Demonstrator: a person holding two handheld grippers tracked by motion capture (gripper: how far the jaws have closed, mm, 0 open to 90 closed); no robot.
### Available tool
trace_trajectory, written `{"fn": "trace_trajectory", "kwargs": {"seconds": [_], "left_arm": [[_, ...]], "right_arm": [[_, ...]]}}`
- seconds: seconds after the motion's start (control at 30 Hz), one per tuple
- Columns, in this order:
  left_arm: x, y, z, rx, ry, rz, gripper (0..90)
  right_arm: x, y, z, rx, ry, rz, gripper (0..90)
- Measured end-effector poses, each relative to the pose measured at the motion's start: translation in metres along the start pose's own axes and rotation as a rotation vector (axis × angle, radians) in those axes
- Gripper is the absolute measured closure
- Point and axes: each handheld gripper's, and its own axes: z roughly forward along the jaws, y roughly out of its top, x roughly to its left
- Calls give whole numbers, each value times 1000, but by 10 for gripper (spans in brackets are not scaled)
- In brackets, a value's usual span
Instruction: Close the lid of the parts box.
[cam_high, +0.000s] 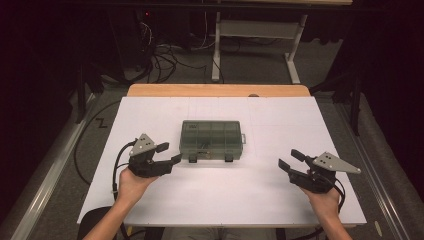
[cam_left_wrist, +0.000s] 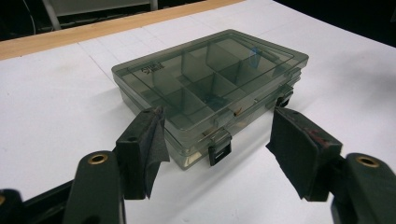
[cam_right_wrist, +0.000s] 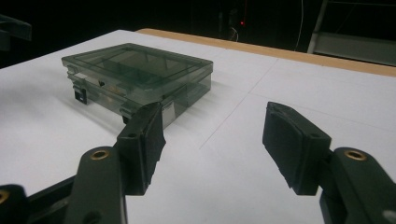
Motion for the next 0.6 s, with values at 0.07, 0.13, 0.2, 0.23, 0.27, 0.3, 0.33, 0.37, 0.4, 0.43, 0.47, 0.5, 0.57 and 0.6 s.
{"fn": "trace_trajectory", "kwargs": {"seconds": [0.07, 0.13, 0.2, 0.23, 0.27, 0.3, 0.33, 0.37, 0.4, 0.43, 0.47, 0.5, 0.57, 0.6], "left_arm": [[1, -1, -1, 0, 0, 0, 358], [1, -2, -1, -5, 7, -5, 357], [2, -4, -3, -18, 12, -9, 358], [2, -5, -4, -18, 13, -8, 358], [2, -5, -4, -20, 16, -10, 358], [2, -6, -4, -23, 18, -11, 358], [3, -7, -4, -23, 18, -15, 359], [3, -8, -5, -19, 20, -14, 358], [3, -9, -5, -20, 21, -13, 358], [3, -10, -5, -20, 23, -13, 358], [3, -11, -5, -22, 26, -14, 358], [3, -11, -5, -23, 27, -14, 358], [3, -12, -5, -26, 28, -11, 357], [3, -13, -5, -27, 31, -9, 355]], "right_arm": [[1, -2, 0, 1, -1, -5, 400], [2, -3, 0, 3, 1, -12, 400], [2, -4, 0, 0, 3, -18, 400], [3, -4, 0, 0, 5, -20, 400], [3, -5, 0, -1, 5, -22, 400], [3, -5, -1, -3, 6, -22, 400], [3, -6, -1, -6, 8, -22, 398], [3, -6, -1, -7, 10, -22, 396], [3, -7, -1, -8, 9, -22, 394], [3, -7, -1, -4, 10, -21, 390], [3, -8, -1, -4, 9, -22, 389], [3, -9, -1, -1, 9, -23, 388], [3, -11, -3, -5, 8, -27, 386], [3, -11, -3, -9, 8, -26, 384]]}}
